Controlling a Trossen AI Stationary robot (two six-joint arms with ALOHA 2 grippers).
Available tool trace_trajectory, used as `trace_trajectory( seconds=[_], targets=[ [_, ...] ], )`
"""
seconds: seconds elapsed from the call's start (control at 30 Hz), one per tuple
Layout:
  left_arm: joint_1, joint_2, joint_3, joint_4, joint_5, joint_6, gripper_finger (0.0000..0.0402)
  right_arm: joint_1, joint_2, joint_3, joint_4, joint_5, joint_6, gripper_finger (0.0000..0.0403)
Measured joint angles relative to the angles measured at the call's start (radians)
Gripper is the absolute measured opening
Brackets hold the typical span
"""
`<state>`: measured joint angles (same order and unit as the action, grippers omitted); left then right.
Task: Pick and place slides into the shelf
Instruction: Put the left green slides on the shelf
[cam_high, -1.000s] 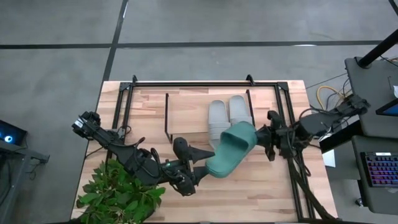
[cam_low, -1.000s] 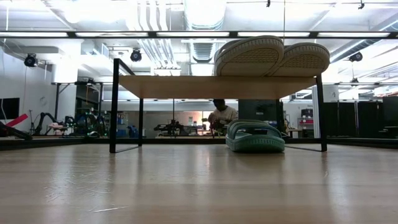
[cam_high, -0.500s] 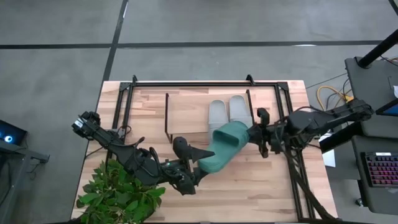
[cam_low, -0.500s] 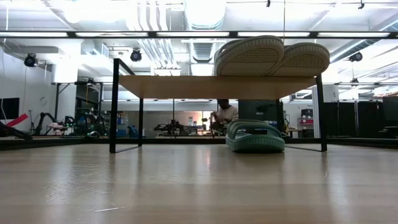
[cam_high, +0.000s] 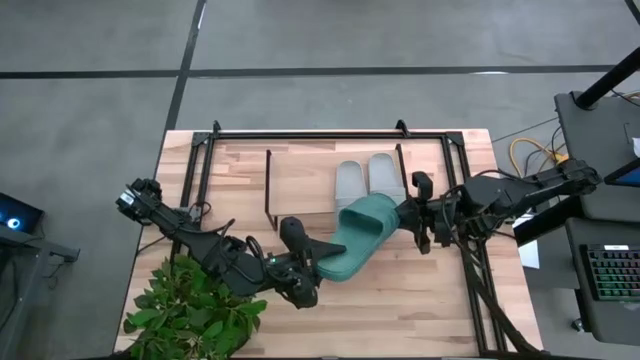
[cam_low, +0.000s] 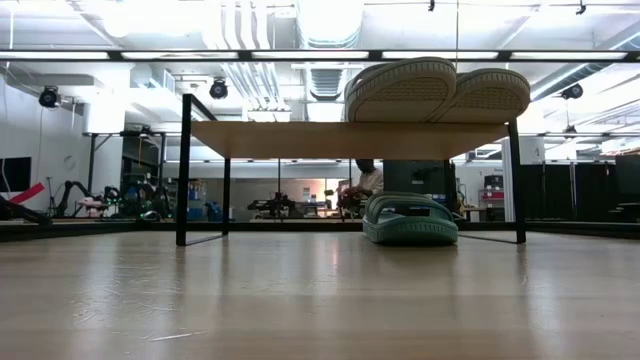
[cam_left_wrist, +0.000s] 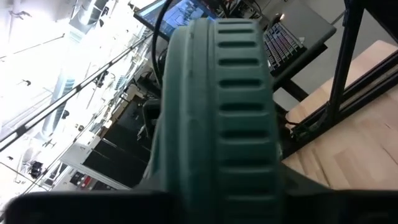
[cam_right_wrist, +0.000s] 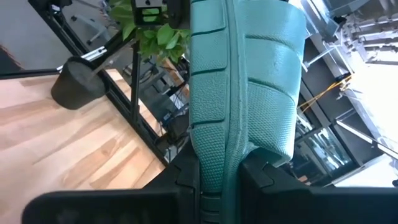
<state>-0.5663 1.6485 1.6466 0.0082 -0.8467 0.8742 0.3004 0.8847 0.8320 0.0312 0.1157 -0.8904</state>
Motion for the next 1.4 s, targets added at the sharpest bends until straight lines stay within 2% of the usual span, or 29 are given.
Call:
trace_trajectory(
  seconds=[0.07,0.1,0.23,0.33,0.43,0.57,0.73,0.83,1.0,1.13,1.4],
  targets=[
    [0.002,0.0,0.002,0.001,0.001,0.001,0.0046,-0.001,0.006,0.005,0.005,-0.008,0.001,0.0043],
    [0.002,0.0,0.004,0.002,0.0,0.002,0.0042,-0.001,0.009,0.006,0.006,-0.01,0.001,0.0043],
    [0.006,0.0,0.006,0.003,-0.004,0.004,0.0042,-0.001,0.025,0.011,0.007,-0.01,0.006,0.0043],
    [0.007,0.0,0.006,0.011,-0.048,0.021,0.0042,-0.003,0.025,0.019,0.006,-0.002,0.013,0.0043],
    [0.008,0.0,0.006,0.023,-0.104,0.05,0.0042,-0.003,0.02,0.037,0.0,0.06,0.072,0.0076],
    [0.012,-0.001,0.011,0.026,-0.161,0.072,0.0042,-0.003,0.011,0.074,-0.005,0.204,0.161,0.0135],
    [0.021,-0.002,0.012,0.1,-0.357,0.215,0.0042,0.0,-0.002,0.115,0.005,0.271,0.225,0.0172],
    [0.039,-0.004,0.012,0.096,-0.449,0.241,0.0042,-0.002,-0.002,0.139,-0.002,0.274,0.281,0.0174],
    [0.069,0.002,0.0,0.093,-0.458,0.273,0.0042,-0.002,-0.021,0.157,-0.011,0.278,0.325,0.0167],
    [0.095,0.024,-0.007,0.08,-0.533,0.34,0.0042,-0.002,-0.026,0.155,-0.053,0.278,0.374,0.0159],
    [0.188,0.024,-0.04,0.08,-0.524,0.337,0.0042,0.007,-0.022,0.134,-0.097,0.277,0.496,0.015]
  ],
)
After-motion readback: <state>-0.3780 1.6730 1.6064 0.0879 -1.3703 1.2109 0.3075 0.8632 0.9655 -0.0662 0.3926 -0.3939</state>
